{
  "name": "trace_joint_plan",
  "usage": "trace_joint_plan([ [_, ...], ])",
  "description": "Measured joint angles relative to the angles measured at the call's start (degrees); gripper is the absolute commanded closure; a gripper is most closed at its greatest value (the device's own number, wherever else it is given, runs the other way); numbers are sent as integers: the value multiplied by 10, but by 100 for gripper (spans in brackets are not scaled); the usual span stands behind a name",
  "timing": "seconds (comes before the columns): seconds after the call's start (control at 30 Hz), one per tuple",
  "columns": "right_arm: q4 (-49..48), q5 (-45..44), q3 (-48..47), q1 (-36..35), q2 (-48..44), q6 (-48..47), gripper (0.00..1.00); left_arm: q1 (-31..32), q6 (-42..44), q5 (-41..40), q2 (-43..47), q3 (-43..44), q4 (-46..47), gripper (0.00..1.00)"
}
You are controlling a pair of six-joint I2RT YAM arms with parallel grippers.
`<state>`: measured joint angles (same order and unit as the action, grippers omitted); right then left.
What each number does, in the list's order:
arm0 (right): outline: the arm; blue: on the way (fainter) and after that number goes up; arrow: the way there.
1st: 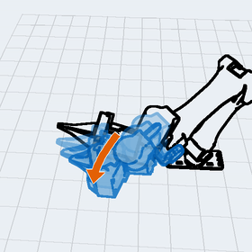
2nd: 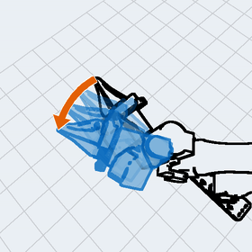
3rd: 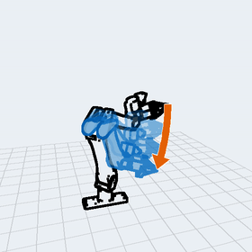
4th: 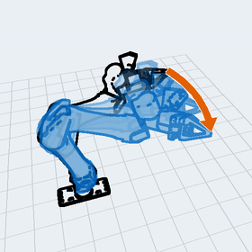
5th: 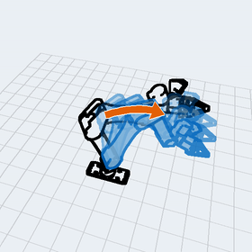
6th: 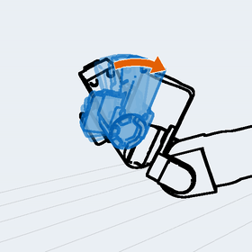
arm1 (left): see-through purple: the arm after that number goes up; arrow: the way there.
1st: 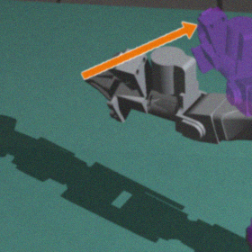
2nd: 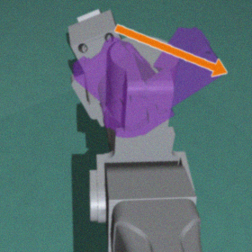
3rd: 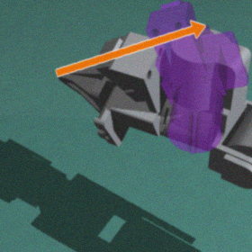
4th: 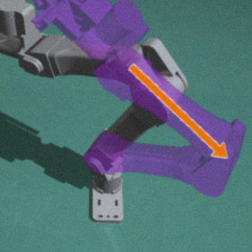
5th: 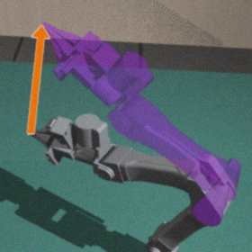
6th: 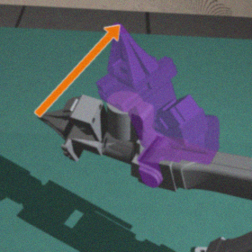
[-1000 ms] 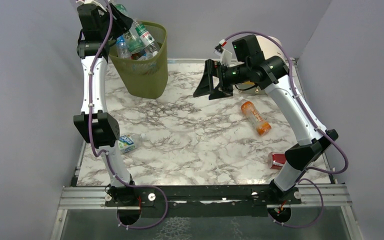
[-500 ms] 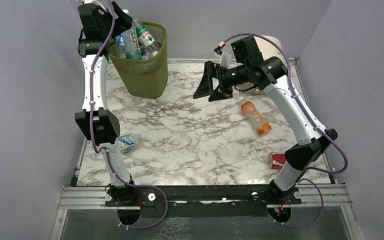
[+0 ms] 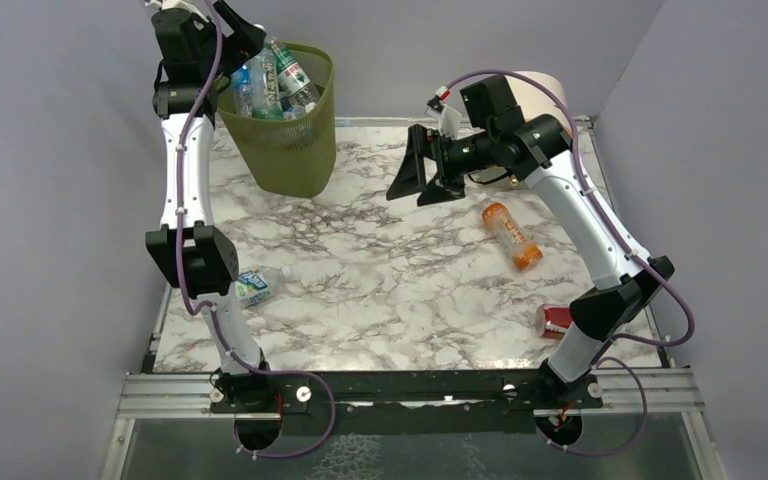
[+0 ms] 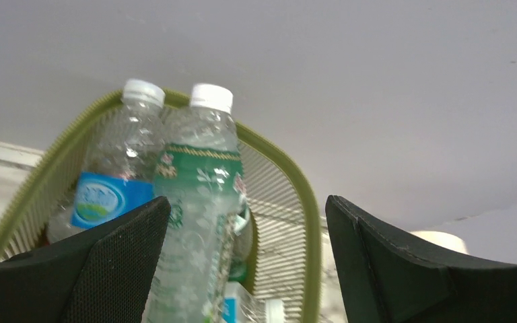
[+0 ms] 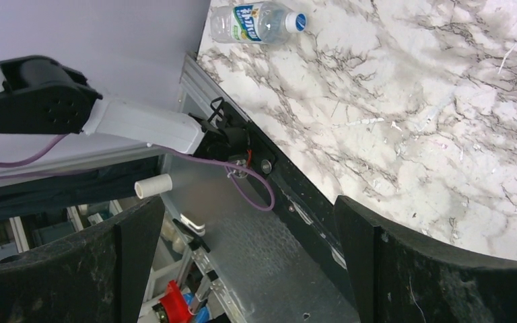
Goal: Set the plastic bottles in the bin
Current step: Place the plastic bottle in the trash bin.
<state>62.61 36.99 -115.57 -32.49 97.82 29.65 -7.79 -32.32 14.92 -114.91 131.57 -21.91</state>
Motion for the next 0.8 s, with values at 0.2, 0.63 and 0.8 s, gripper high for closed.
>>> trace_joint_plan([
  [0.2,3,-3,0,3,0,-6,1,6,-92,53,123,-166,29,8],
  [0.63,76,-213,18,21,0,-16,1,16,-234,162,418,-520,30,1],
  [0.8,90,-325,87,69,0,4,1,17,-234,188,431,-553,12,1],
])
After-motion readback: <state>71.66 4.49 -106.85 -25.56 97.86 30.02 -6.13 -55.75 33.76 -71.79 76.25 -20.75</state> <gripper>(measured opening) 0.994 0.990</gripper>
